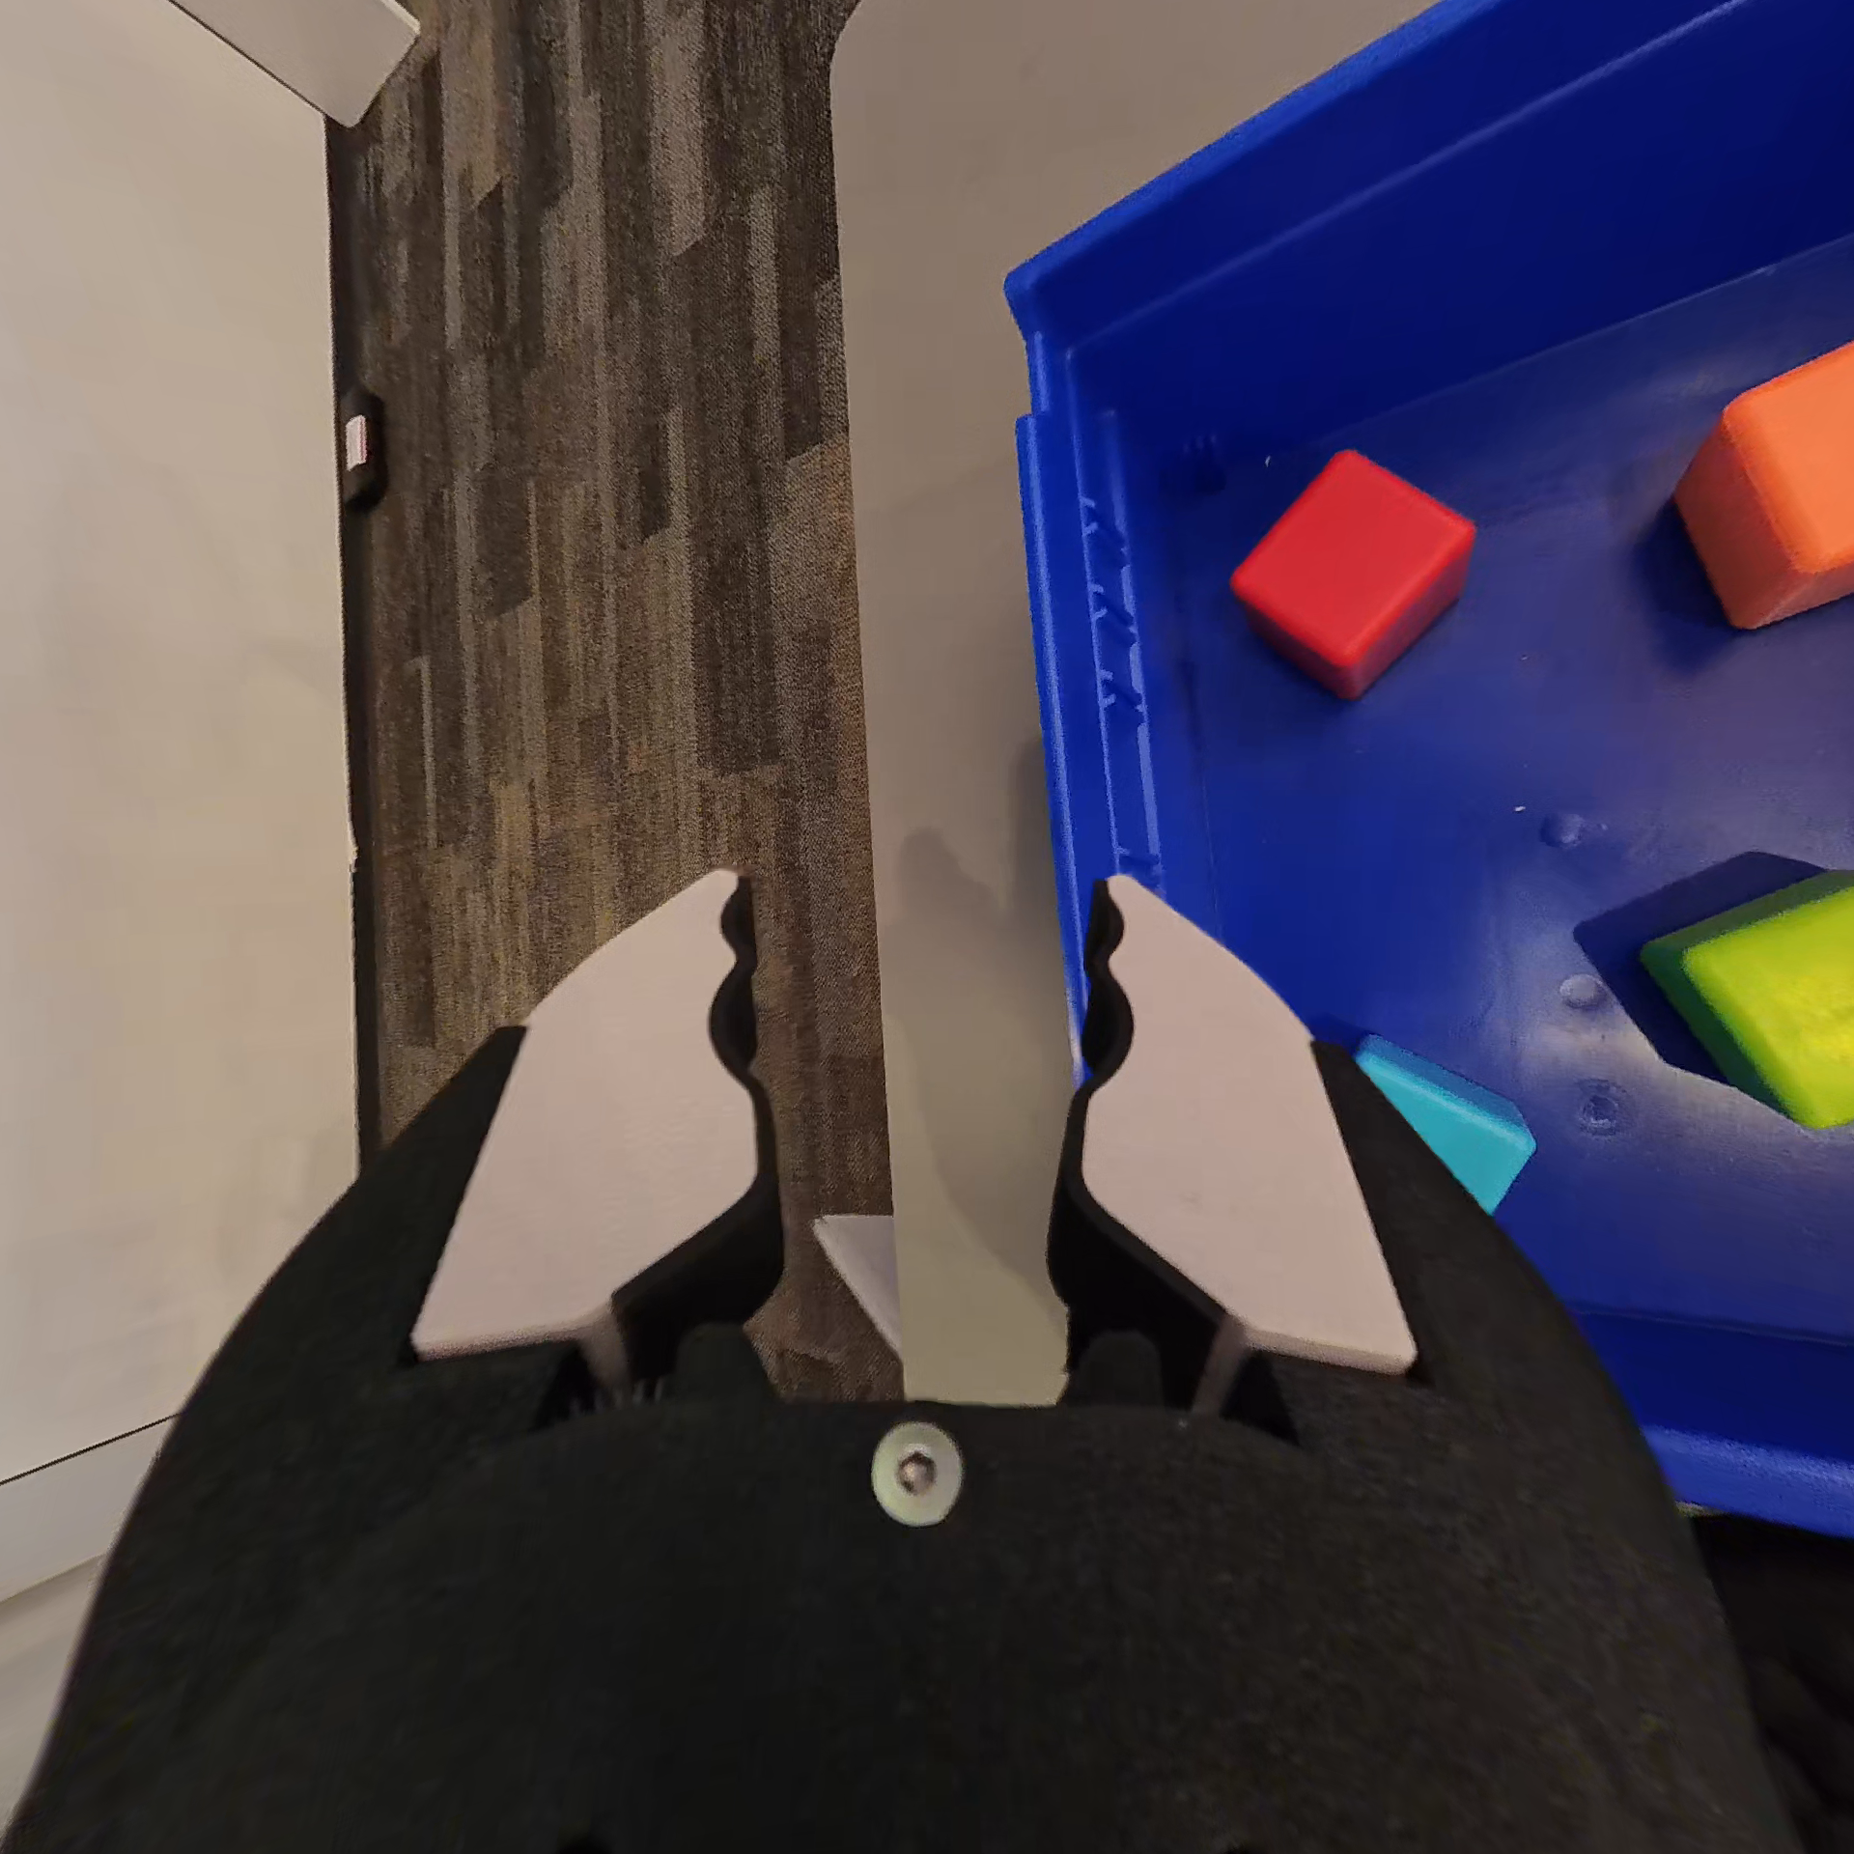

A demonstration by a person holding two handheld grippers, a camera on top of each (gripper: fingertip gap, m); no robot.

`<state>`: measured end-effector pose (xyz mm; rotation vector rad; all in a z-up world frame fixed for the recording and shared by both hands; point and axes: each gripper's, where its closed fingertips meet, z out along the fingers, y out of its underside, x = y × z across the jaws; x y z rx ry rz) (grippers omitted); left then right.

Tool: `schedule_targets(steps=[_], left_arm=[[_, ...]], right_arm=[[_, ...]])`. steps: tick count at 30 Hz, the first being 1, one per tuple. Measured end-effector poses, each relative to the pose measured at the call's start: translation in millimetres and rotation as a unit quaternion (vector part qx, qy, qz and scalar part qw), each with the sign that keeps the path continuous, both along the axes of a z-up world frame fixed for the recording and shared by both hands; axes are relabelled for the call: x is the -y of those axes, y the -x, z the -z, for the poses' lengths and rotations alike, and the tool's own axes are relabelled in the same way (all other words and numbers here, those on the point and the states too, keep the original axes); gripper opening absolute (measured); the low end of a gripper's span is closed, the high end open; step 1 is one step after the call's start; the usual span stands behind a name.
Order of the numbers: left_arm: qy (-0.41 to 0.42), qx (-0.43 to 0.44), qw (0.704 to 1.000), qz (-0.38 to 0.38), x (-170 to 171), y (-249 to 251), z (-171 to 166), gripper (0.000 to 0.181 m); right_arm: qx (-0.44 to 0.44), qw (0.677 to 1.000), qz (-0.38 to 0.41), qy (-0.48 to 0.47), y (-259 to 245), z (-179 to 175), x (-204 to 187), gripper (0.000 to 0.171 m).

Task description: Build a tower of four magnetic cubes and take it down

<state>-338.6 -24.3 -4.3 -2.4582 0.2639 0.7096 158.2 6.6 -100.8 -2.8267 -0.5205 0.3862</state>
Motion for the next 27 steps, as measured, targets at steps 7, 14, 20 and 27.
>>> schedule_targets(steps=[7,14,20,27], left_arm=[[-0.007,-0.005,1.000,0.010,-4.1,-10.0,-3.5,0.060],[-0.062,0.050,0.995,0.059,-15.3,-41.1,-19.7,0.059],[-0.181,0.235,0.944,0.142,-21.8,-90.5,-62.1,0.064],[-0.289,0.354,0.847,0.273,-1.4,-148.0,-122.9,0.082]], right_arm=[[0.055,0.995,-0.032,0.082,18.9,27.1,6.4,0.016],[0.060,0.993,-0.021,0.096,-6.8,27.2,-6.9,0.009],[0.054,0.993,0.016,0.099,-76.1,27.9,-15.7,0.007],[0.056,0.990,0.074,0.104,-182.5,29.4,-14.1,0.007]])
